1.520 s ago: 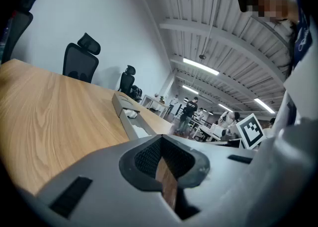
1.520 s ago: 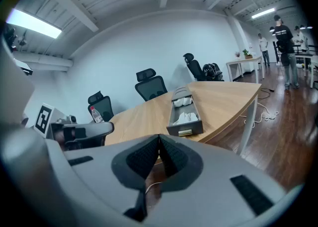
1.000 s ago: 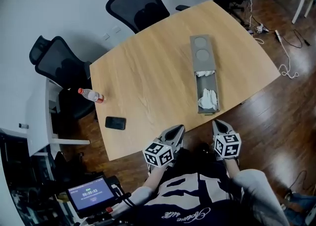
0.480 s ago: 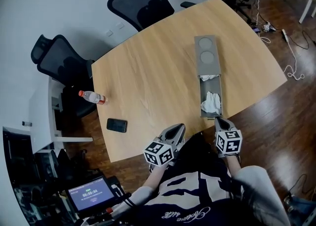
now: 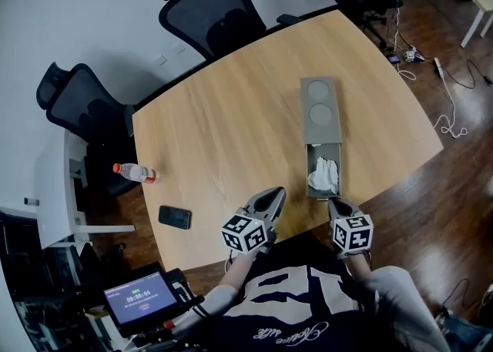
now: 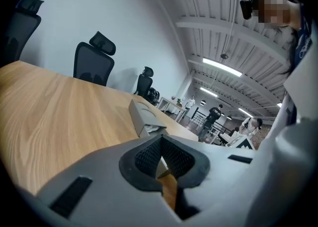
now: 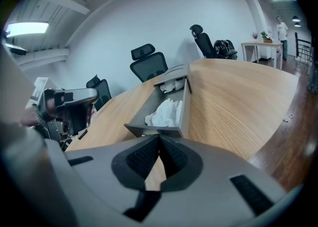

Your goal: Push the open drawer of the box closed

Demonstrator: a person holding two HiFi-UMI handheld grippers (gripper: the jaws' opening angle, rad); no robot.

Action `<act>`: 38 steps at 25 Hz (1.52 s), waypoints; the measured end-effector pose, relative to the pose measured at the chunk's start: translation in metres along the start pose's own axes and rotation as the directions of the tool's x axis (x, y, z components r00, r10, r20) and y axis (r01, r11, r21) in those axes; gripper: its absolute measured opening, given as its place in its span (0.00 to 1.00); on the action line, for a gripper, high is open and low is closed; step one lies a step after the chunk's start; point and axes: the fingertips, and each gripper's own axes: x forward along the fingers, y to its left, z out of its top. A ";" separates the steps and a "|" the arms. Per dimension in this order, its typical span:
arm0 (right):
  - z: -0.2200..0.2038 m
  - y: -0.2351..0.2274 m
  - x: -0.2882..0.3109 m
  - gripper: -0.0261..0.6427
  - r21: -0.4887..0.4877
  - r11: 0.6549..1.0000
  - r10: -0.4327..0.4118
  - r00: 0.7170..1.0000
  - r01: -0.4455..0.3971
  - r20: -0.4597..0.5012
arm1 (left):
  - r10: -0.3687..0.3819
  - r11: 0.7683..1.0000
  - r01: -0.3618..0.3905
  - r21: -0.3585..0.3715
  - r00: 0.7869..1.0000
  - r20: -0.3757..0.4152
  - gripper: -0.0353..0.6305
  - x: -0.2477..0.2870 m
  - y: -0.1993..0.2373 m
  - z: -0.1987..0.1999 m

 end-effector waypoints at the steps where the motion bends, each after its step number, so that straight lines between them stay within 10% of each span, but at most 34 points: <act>1: 0.005 -0.001 0.005 0.04 0.003 1.000 0.002 1.000 -0.002 -0.009 | 0.002 1.000 -0.002 -0.006 1.000 -0.001 0.05 0.006 0.010 0.007; 38: 0.127 -0.036 0.082 0.04 0.039 0.994 -0.109 0.980 0.104 0.167 | 0.107 0.992 -0.103 -0.070 0.993 0.048 0.05 -0.008 0.075 0.016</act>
